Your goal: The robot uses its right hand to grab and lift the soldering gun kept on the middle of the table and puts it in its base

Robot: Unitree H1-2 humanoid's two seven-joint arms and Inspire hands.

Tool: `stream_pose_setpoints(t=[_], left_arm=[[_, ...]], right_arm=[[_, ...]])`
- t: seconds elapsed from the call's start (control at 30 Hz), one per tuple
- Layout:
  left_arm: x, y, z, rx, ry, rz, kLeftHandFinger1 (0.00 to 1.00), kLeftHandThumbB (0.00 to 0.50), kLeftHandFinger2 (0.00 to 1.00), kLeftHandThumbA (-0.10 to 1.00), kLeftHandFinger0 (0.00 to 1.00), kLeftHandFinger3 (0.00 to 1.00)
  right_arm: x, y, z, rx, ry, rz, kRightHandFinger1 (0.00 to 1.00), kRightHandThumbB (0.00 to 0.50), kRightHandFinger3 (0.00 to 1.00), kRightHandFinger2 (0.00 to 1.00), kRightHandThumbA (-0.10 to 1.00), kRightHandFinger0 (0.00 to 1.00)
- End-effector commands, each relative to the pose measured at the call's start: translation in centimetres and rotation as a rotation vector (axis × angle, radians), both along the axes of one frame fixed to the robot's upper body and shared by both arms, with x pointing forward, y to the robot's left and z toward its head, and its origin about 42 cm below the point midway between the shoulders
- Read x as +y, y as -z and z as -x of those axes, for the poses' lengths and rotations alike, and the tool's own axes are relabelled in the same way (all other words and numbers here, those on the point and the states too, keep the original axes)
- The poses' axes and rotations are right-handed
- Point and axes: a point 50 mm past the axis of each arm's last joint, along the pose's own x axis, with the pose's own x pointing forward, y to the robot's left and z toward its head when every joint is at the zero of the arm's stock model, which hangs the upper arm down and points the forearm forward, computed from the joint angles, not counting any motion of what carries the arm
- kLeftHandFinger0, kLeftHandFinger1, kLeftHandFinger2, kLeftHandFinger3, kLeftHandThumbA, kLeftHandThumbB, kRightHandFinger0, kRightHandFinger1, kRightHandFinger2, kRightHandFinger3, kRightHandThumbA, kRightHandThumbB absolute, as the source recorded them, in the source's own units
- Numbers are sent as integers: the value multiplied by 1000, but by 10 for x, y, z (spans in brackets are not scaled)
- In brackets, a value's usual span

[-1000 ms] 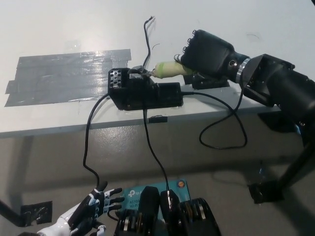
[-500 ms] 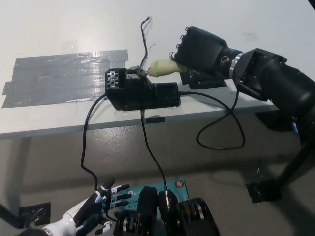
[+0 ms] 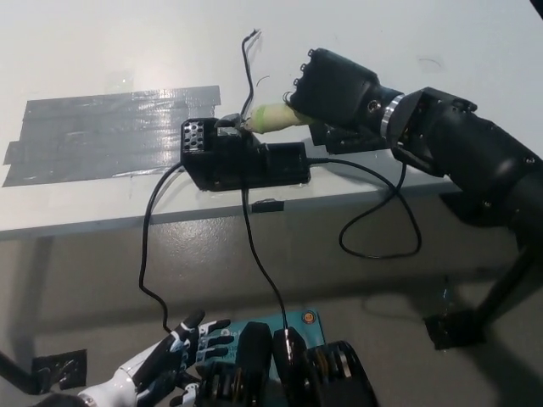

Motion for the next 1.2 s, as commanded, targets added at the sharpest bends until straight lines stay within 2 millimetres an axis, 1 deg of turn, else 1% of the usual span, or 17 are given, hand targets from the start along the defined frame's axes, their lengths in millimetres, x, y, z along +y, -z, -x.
stream_pose_setpoints(t=[0.0,0.03,0.13,0.27,0.33,0.47,0.57,0.63,0.67,0.7,0.77,0.83,0.9,0.93,1.03,1.07,1.17], left_arm=[[-2,-11,-2,-34,1,-11,1000,313,1000,1000,1000,1000],[-3,-11,-2,-33,6,-9,1000,316,1000,1000,1000,1000],[-5,-11,-2,-32,11,-2,1000,316,1000,1000,1000,1000],[-9,-12,-3,-35,13,5,1000,315,1000,1000,1000,1000],[-11,-11,-1,-33,18,1,1000,317,1000,1000,1000,1000],[-13,-10,0,-30,21,3,1000,330,1000,1000,1000,1000],[-13,-9,1,-26,17,11,1000,309,1000,1000,1000,1000],[-13,-8,2,-21,18,10,1000,320,1000,1000,1000,1000],[-14,-6,4,-19,22,5,1000,295,1000,1000,1000,1000],[-15,-6,4,-20,24,2,1000,301,1000,1000,1000,1000],[-16,-6,5,-23,21,-2,1000,286,1000,1000,1000,1000],[-17,-7,6,-24,23,0,1000,278,1000,1000,1000,1000],[-19,-5,7,-20,29,-1,1000,276,1000,1000,1000,1000],[-20,-5,7,-18,32,-1,1000,278,1000,1000,1000,1000],[-23,-4,7,-11,39,5,1000,294,1000,1000,1000,1000],[-23,-3,7,-11,35,4,1000,296,1000,1000,1000,1000],[-24,-3,8,-8,36,4,1000,299,1000,1000,1000,1000]], right_arm=[[24,-12,-2,-24,-19,1,0,187,287,159,95,0],[28,-11,-3,-23,-18,-3,0,200,328,184,148,0],[33,-13,-5,-32,-17,-10,0,233,347,175,146,0],[43,-18,-6,-6,-10,-38,0,207,170,194,31,0],[46,-17,-5,7,-7,-44,0,196,120,262,5,0],[52,-19,-5,-14,-19,-72,0,215,135,273,-32,0],[59,-28,-3,-44,-34,-84,0,148,218,299,24,0],[62,-30,-3,-44,-35,-86,0,139,216,298,27,0],[64,-31,-2,-41,-44,-90,0,138,192,296,-22,0],[65,-32,-1,-43,-51,-88,0,164,214,297,-20,0],[69,-32,2,-53,-67,-89,0,165,206,275,-32,0],[73,-29,5,-52,-70,-91,0,159,185,256,119,0],[74,-25,9,-40,-80,-98,0,182,146,258,75,0],[74,-25,11,-41,-72,-86,0,186,180,264,84,0],[73,-20,15,-31,-83,-81,0,176,62,307,10,0],[73,-19,15,-26,-81,-91,0,198,70,337,17,0],[73,-16,18,-33,-82,-102,0,185,103,342,3,0]])
